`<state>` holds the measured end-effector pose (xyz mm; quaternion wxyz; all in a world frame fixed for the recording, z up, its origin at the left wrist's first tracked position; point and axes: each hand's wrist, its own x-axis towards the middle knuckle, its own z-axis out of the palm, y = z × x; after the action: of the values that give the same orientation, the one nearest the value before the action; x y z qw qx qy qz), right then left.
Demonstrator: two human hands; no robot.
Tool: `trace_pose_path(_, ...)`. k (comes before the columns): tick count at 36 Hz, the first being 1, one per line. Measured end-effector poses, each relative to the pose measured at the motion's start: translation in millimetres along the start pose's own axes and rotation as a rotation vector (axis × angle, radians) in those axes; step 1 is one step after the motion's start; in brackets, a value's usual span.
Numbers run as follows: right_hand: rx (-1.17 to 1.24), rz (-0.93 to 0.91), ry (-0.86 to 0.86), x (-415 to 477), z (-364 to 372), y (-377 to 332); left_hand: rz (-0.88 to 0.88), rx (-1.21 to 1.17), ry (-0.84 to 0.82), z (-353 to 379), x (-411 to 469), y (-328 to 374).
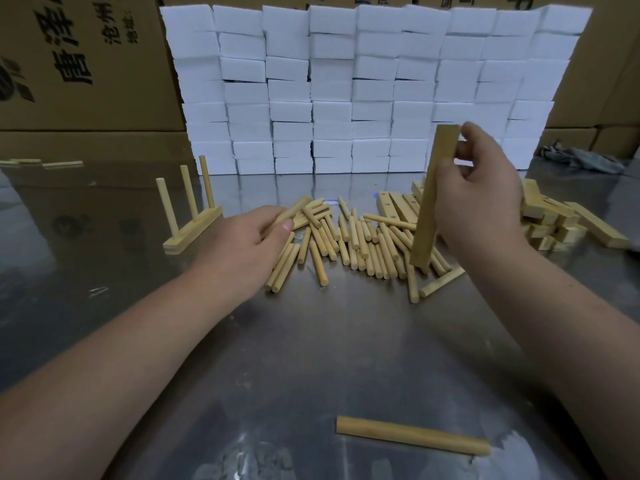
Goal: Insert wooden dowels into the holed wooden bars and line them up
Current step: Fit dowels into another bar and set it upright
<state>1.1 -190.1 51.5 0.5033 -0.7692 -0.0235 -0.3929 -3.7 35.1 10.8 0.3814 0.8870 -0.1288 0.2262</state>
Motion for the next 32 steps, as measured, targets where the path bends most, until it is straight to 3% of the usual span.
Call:
trace_pose_path(5, 0.2, 0.067, -0.11, -8.7, 7.0, -5.0, 0.078, -0.039, 0.001, -1.2, -3.9, 3.5)
trace_pose_path(10, 0.371, 0.313, -0.192, -14.5, 12.2, -4.7, 0.102, -0.064, -0.02, -0.3, -5.8, 8.6)
trace_pose_path(19, 0.727, 0.563, -0.525, -29.0, 22.3, -11.3, 0.179, -0.073, -0.025, 1.0, -10.5, 18.2)
trace_pose_path(25, 0.709, 0.625, -0.684, -39.9, 28.9, -12.4, 0.203, -0.104, 0.044, 1.5, -11.5, 20.5)
trace_pose_path(32, 0.733, 0.645, -0.71, -39.5, 29.1, -12.2, 0.161, -0.095, 0.08, 3.4, -11.4, 17.8)
